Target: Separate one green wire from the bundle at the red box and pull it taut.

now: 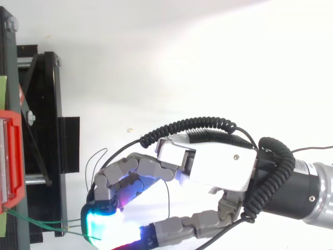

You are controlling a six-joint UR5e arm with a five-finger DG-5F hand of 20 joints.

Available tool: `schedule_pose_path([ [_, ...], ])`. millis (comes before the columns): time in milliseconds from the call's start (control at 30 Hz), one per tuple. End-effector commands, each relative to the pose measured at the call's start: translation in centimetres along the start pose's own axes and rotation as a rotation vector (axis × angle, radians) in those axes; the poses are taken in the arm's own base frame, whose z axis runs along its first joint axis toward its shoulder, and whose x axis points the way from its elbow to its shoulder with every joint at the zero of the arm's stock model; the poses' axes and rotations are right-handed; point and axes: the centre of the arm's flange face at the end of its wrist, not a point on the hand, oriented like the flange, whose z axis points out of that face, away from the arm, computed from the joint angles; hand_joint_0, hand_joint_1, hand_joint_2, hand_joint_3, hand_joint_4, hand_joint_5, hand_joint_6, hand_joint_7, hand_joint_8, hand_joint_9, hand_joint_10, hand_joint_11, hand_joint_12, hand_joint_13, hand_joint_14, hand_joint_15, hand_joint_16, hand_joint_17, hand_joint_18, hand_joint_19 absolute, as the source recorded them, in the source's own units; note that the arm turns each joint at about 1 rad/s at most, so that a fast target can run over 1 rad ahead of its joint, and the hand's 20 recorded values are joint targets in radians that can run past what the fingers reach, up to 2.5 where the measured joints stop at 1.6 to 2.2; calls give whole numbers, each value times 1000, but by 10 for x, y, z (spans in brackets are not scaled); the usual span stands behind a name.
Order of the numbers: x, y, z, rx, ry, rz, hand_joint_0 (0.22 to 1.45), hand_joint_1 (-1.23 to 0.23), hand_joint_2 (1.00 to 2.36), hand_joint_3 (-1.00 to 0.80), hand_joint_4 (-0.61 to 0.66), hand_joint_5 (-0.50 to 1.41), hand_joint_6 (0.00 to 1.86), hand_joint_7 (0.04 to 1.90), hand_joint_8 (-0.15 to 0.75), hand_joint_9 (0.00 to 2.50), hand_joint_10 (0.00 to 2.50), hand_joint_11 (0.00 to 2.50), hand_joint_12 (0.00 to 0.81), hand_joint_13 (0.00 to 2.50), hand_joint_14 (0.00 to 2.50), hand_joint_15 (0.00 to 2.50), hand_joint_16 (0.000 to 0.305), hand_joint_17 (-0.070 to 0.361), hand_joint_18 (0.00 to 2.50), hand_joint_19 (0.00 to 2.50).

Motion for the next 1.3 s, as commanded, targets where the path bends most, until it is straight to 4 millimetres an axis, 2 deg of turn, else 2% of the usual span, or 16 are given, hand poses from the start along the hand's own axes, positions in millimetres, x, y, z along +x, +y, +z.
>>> schedule_pose_path([
  [0,0,0,0,0,1,0,599,-758,1015,19,-76,-134,880,1183,324,955,12,462,340,744,7,221,50,113,806,305],
  [1267,12,1,-4,-2,17,0,598,-753,1016,11,-77,-136,879,1173,324,942,10,468,339,738,8,228,50,111,798,312],
])
